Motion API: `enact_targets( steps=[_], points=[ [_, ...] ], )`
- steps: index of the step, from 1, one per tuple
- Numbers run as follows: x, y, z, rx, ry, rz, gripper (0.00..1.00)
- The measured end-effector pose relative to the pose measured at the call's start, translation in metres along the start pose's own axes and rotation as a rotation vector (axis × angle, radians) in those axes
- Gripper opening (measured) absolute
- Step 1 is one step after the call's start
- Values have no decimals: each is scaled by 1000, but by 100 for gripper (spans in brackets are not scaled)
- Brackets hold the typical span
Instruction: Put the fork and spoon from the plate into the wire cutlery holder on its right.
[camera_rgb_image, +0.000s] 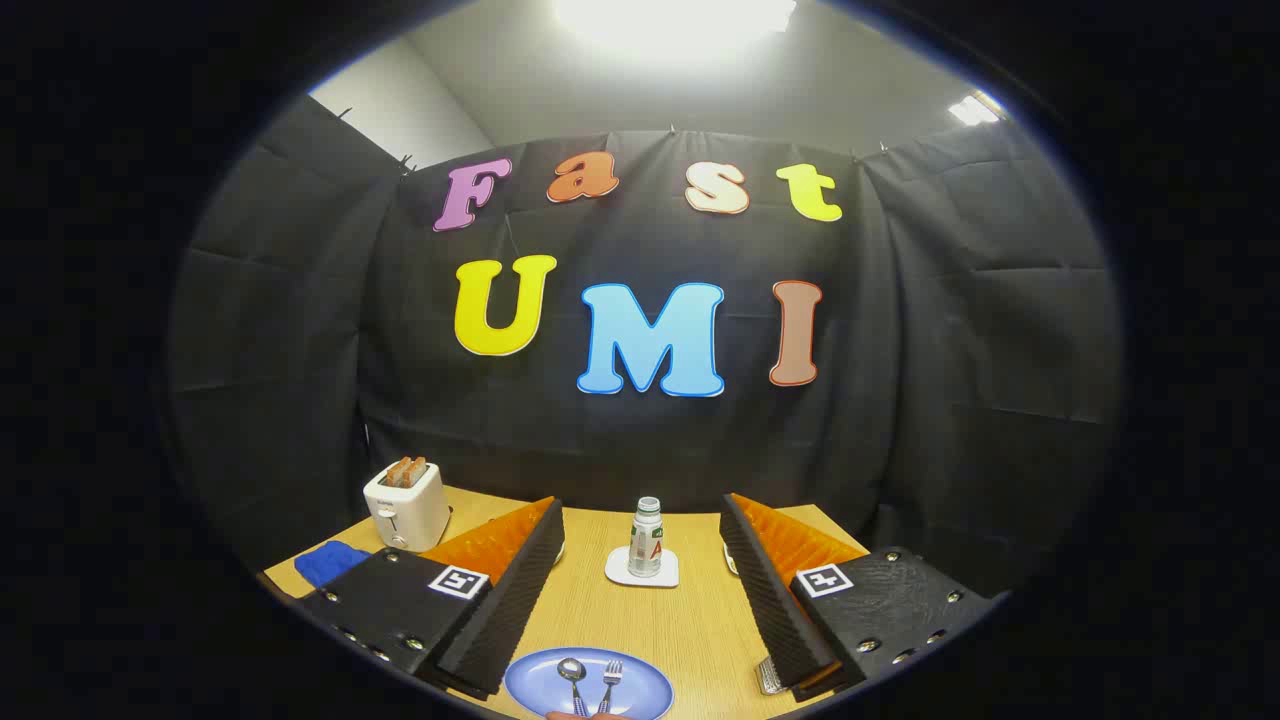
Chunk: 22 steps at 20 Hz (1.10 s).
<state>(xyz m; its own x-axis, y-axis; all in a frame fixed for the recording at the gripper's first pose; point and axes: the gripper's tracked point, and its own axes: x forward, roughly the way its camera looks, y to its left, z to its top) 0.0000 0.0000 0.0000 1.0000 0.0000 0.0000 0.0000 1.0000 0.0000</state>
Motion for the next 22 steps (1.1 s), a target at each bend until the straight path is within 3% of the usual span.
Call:
enact_targets(
  steps=[22],
  points=[
    [3,4,-9,-7,30,12,96]
  ],
)
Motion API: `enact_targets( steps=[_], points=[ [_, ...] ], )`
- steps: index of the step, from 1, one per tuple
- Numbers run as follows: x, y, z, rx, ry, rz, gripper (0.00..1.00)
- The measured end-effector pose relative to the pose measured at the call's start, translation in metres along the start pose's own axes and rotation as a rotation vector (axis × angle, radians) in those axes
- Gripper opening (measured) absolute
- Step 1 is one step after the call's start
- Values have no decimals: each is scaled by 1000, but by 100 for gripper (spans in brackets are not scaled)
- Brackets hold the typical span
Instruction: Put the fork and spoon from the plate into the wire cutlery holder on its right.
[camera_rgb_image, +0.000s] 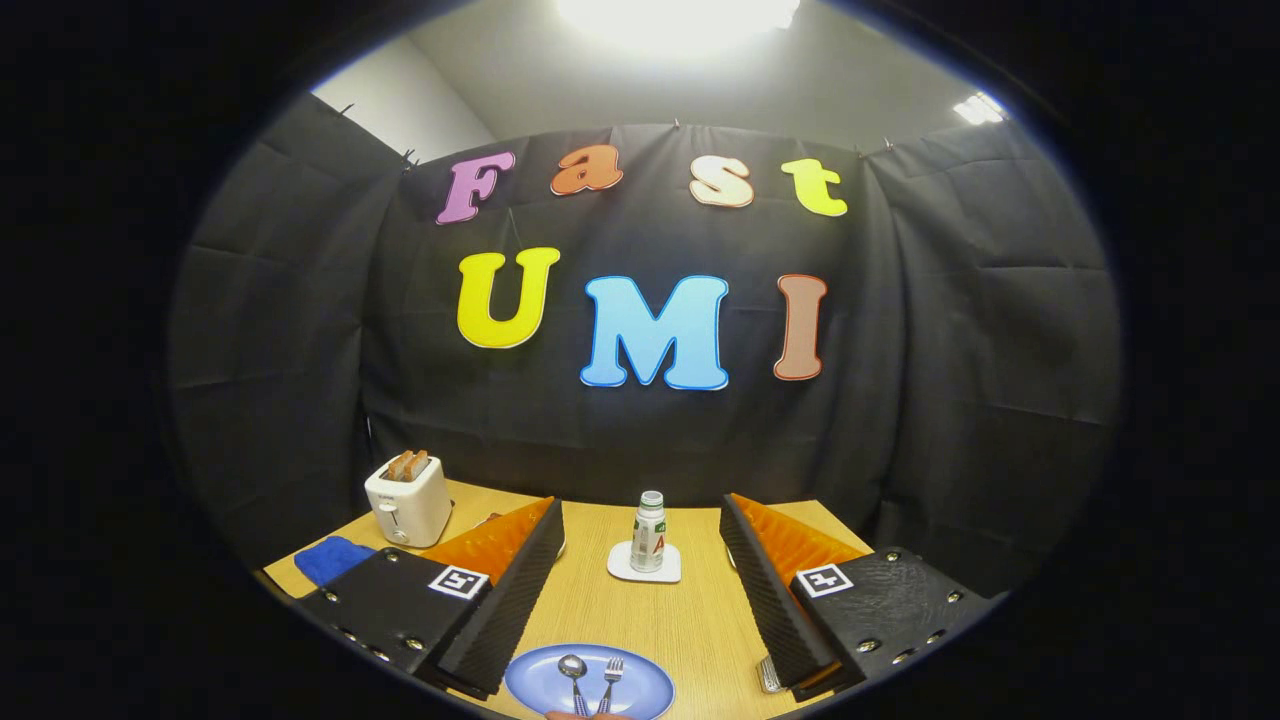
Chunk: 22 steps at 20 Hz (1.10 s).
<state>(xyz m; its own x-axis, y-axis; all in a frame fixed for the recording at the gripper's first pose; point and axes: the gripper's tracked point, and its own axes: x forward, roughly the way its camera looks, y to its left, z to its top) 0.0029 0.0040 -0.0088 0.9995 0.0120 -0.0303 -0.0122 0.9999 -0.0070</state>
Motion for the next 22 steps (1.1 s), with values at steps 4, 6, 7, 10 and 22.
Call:
enact_targets(
  steps=[4,6,7,10,22],
  points=[
    [4,1,-18,-7,49,11,96],
    [6,2,-37,-14,105,19,96],
    [8,0,-48,-20,141,18,96],
    [12,1,-91,-49,284,29,96],
    [-28,9,-268,-99,909,89,96]
  ],
)
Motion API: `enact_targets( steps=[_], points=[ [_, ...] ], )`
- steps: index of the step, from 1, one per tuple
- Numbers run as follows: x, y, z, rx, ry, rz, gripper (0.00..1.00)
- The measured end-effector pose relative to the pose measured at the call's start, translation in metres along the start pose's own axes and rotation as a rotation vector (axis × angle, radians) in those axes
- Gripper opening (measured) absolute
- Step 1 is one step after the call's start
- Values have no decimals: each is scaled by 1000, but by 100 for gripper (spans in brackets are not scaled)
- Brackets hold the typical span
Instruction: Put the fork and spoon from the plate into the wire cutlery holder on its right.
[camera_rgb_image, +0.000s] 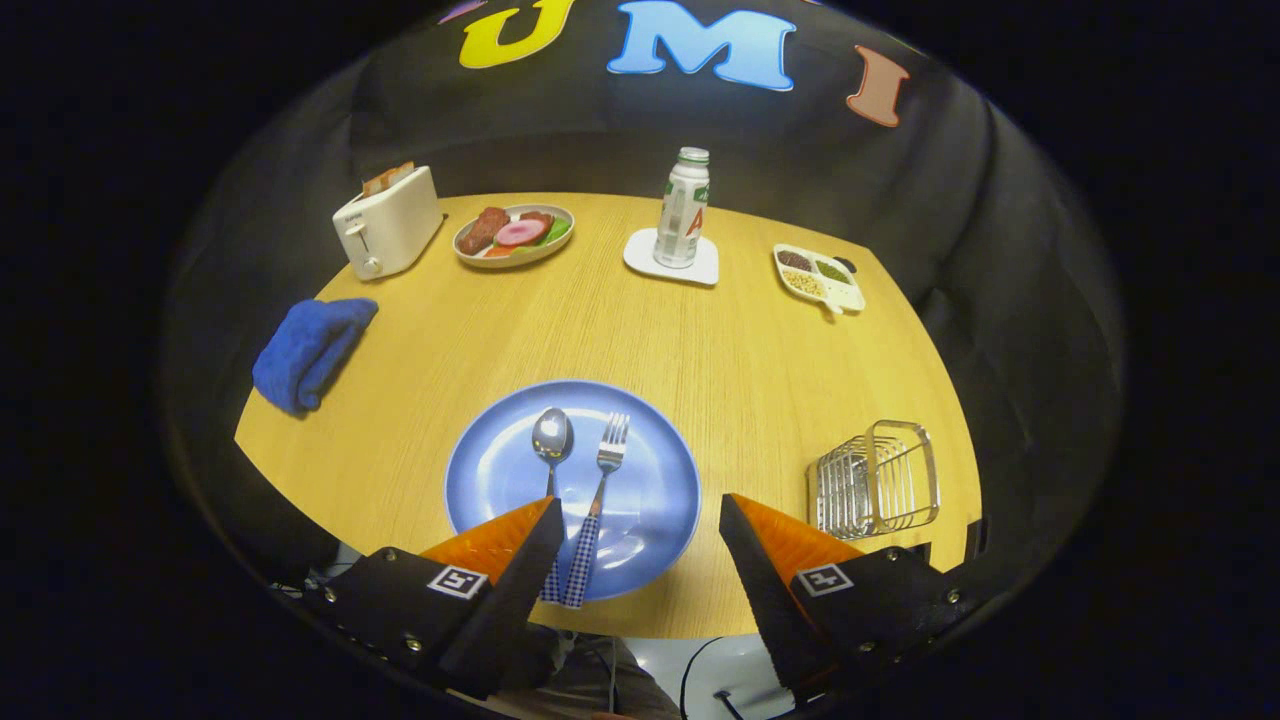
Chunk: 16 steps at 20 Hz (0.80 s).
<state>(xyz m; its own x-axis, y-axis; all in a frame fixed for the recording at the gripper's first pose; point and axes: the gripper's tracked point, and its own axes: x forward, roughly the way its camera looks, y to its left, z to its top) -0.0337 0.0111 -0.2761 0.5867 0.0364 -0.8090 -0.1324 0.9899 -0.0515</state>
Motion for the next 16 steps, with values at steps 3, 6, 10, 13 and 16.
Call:
enact_targets(
  steps=[3,6,10,13,16],
  points=[
    [14,1,-12,24,46,-3,96],
    [25,6,-18,43,93,7,92],
    [38,9,-25,-7,136,-11,92],
    [44,12,-29,-25,167,-11,92],
    [44,9,-38,-86,234,-52,92]
  ],
)
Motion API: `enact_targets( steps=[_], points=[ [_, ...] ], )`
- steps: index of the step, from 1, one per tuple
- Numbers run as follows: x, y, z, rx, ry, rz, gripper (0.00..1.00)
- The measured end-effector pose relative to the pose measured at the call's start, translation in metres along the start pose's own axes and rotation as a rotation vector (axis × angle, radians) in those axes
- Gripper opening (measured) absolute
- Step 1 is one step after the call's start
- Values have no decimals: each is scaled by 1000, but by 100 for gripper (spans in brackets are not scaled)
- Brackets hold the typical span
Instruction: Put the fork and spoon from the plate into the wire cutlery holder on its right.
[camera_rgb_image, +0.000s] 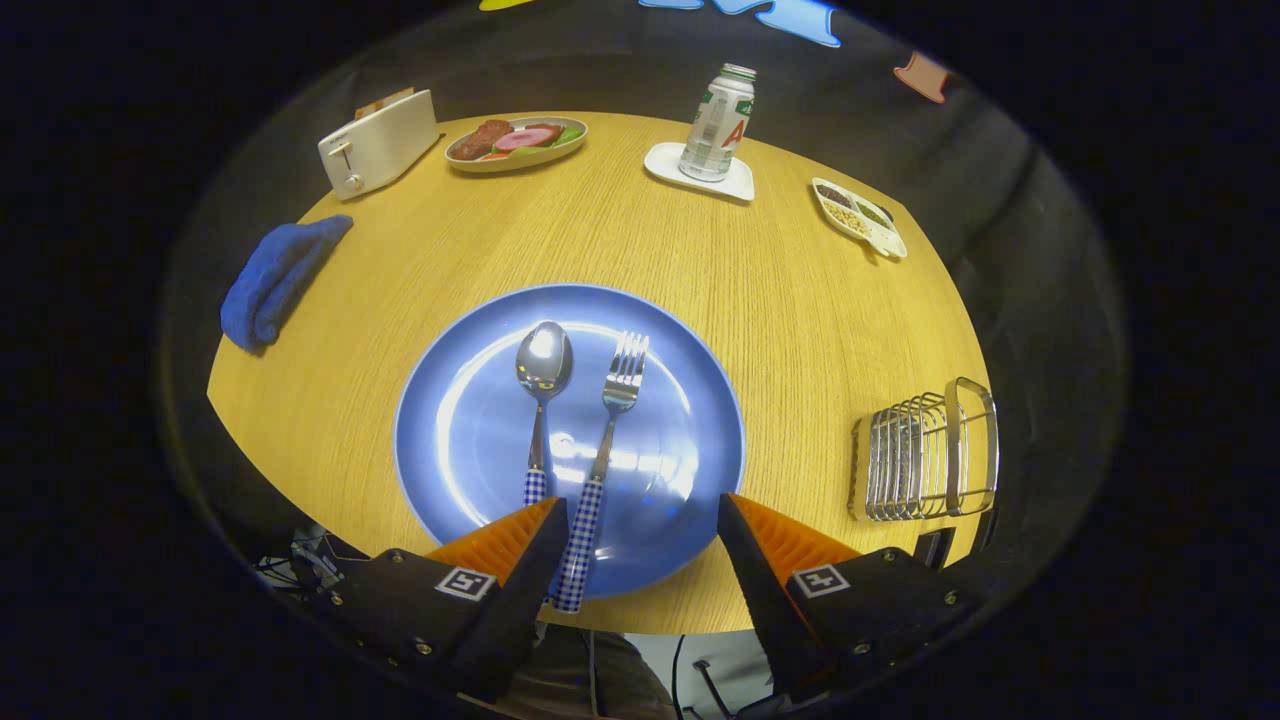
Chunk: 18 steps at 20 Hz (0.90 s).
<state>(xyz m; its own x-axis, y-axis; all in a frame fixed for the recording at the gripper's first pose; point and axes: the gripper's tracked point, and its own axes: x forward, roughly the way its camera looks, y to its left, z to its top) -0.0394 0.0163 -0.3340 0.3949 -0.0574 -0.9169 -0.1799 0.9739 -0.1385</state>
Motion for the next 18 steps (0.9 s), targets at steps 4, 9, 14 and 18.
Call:
enact_targets(
  steps=[4,9,14,18],
  points=[
    [5,2,-5,-65,73,-23,92],
    [1,4,-7,-68,143,-9,81],
    [-1,-3,-4,-110,160,-26,60],
    [-2,-3,4,-122,128,-23,59]
  ],
)
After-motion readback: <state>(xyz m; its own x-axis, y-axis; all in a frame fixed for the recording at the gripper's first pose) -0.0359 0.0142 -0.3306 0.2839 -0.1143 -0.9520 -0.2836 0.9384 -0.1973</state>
